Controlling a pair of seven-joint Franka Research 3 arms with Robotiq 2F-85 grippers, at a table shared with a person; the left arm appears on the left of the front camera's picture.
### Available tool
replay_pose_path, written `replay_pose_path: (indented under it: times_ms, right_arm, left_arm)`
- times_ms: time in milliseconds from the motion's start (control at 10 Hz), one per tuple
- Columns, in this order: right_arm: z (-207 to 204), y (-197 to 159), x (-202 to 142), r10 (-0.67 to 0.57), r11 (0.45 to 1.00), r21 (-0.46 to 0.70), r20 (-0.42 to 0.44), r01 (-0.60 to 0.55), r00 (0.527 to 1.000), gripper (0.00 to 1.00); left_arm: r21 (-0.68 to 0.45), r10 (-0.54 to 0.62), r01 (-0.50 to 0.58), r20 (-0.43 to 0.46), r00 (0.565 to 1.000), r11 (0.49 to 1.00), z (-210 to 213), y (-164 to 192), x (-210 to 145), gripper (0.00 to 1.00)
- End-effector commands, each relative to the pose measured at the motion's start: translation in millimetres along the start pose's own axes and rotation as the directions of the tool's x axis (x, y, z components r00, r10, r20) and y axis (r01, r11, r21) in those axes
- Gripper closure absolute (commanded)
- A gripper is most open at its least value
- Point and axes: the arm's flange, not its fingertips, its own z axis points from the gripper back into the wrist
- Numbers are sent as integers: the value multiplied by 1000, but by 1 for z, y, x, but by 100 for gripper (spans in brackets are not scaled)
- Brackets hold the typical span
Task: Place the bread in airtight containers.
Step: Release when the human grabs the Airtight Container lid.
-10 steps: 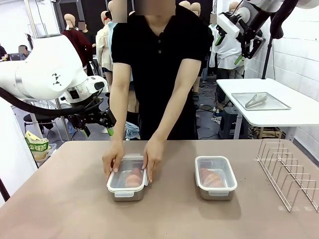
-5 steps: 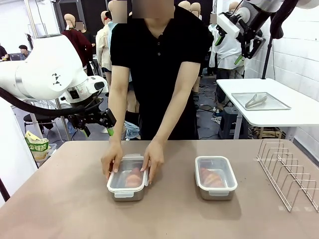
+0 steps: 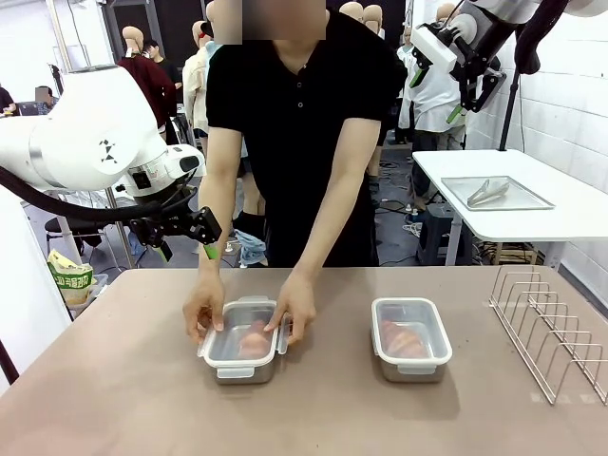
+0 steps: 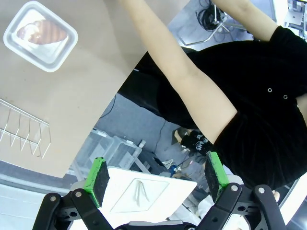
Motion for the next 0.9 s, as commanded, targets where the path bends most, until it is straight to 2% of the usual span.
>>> replay_pose_path:
  times_ms: [0, 800]
  right_arm:
    - [0, 0, 0, -1, 1000, -1, -1, 1, 1000, 0]
    - [0, 0, 0, -1, 1000, -1, -1, 1, 1000, 0]
  left_arm:
    - [8, 10, -10, 3, 1000, 1000, 1, 2, 2, 0]
    - [8, 10, -10, 3, 1000, 1000, 1, 2, 2, 0]
